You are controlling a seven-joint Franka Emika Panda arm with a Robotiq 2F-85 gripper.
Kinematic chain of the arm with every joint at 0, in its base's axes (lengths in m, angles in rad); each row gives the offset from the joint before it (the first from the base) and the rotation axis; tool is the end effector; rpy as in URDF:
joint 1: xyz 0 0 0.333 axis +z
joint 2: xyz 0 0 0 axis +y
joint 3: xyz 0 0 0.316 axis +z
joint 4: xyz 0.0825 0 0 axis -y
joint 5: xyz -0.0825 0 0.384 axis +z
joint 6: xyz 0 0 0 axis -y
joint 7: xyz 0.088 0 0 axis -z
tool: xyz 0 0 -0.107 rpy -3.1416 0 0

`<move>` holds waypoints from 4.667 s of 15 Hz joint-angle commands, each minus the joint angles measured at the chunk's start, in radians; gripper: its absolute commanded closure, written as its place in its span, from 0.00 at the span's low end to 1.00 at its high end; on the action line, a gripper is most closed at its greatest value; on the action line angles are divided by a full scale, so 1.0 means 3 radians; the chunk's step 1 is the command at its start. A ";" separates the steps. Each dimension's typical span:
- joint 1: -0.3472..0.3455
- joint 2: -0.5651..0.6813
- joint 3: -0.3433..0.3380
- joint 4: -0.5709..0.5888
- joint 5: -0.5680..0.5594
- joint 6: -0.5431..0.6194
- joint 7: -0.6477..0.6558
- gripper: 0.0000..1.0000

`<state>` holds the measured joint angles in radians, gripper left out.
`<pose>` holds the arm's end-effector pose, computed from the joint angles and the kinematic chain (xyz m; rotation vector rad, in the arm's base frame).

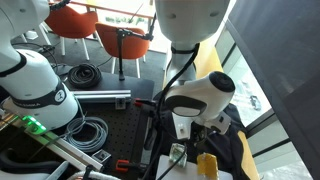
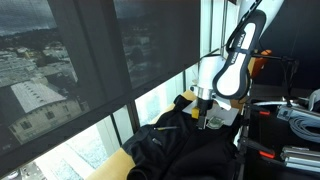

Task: Close the zip on the black jacket.

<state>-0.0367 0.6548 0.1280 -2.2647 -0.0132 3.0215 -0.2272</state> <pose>0.5199 0.0544 0.0824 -3.0355 -0.4605 -0.1724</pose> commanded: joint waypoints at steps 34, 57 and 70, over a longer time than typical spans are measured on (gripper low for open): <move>-0.0184 0.0277 -0.0054 0.0285 -0.0258 0.0068 -0.0154 0.62; -0.0121 0.0199 -0.0010 0.0332 -0.0332 0.0066 -0.0190 0.98; 0.0271 0.0335 0.0172 0.0731 -0.0320 -0.0325 -0.0128 0.98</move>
<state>0.0188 0.7363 0.1470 -2.1010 -0.0944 2.9611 -0.2836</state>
